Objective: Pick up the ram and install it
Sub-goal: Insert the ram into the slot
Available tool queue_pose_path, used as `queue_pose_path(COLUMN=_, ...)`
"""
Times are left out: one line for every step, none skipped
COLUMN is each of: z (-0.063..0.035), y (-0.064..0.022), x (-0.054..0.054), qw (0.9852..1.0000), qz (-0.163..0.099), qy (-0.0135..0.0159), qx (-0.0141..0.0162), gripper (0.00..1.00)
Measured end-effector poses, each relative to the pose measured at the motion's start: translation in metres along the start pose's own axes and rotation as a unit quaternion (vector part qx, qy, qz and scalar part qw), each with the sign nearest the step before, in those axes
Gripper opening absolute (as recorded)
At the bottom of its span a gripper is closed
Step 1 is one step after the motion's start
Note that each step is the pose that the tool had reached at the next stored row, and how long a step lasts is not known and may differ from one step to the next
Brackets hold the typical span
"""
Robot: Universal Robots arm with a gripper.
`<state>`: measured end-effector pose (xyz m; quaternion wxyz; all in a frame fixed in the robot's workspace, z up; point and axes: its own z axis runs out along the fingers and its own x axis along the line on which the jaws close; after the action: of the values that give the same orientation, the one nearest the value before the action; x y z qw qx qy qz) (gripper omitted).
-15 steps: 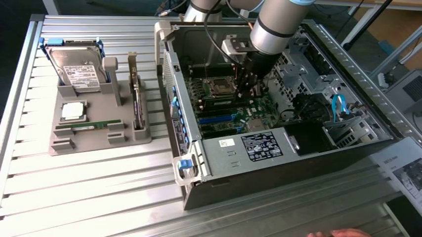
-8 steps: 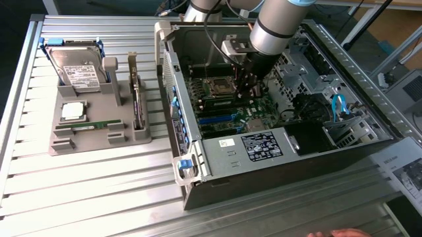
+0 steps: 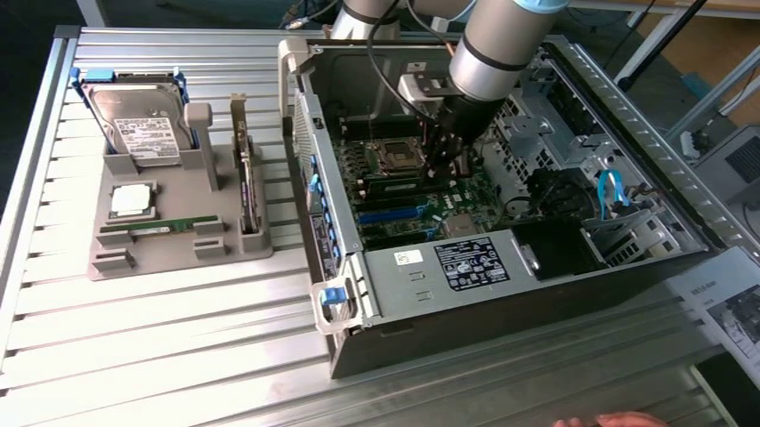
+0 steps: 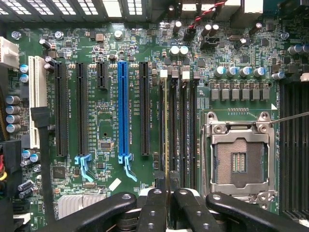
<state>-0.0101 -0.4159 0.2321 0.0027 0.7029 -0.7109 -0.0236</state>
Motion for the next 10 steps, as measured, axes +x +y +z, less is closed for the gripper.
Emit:
queue_pose_path(z=0.0003, y=0.0000, x=0.0000, qw=1.0000, qz=0.000, qy=0.0000, qx=0.0000, gripper=0.12)
queue_pose_path(z=0.0006, y=0.0000, x=0.0000, qw=1.0000, qz=0.000, qy=0.0000, qx=0.0000, gripper=0.12)
queue_pose_path(z=0.0009, y=0.0000, x=0.0000, qw=1.0000, qz=0.000, qy=0.0000, qx=0.0000, gripper=0.12)
queue_pose_path(z=0.0011, y=0.0000, x=0.0000, qw=1.0000, qz=0.000, qy=0.0000, qx=0.0000, gripper=0.12)
queue_pose_path(z=0.0011, y=0.0000, x=0.0001, qw=1.0000, qz=0.000, qy=0.0001, qx=0.0000, gripper=0.12)
queue_pose_path(z=0.0011, y=0.0000, x=0.0000, qw=1.0000, qz=0.000, qy=0.0000, qx=0.0000, gripper=0.12)
queue_pose_path(z=0.0012, y=0.0000, x=0.0000, qw=1.0000, qz=0.000, qy=0.0000, qx=0.0000, gripper=0.12)
queue_pose_path(z=0.0012, y=0.0000, x=0.0000, qw=1.0000, qz=0.000, qy=0.0000, qx=0.0000, gripper=0.12)
queue_pose_path(z=0.0012, y=0.0000, x=0.0000, qw=1.0000, qz=0.000, qy=0.0000, qx=0.0000, gripper=0.12)
queue_pose_path(z=0.0012, y=0.0000, x=0.0000, qw=1.0000, qz=0.000, qy=0.0000, qx=0.0000, gripper=0.12)
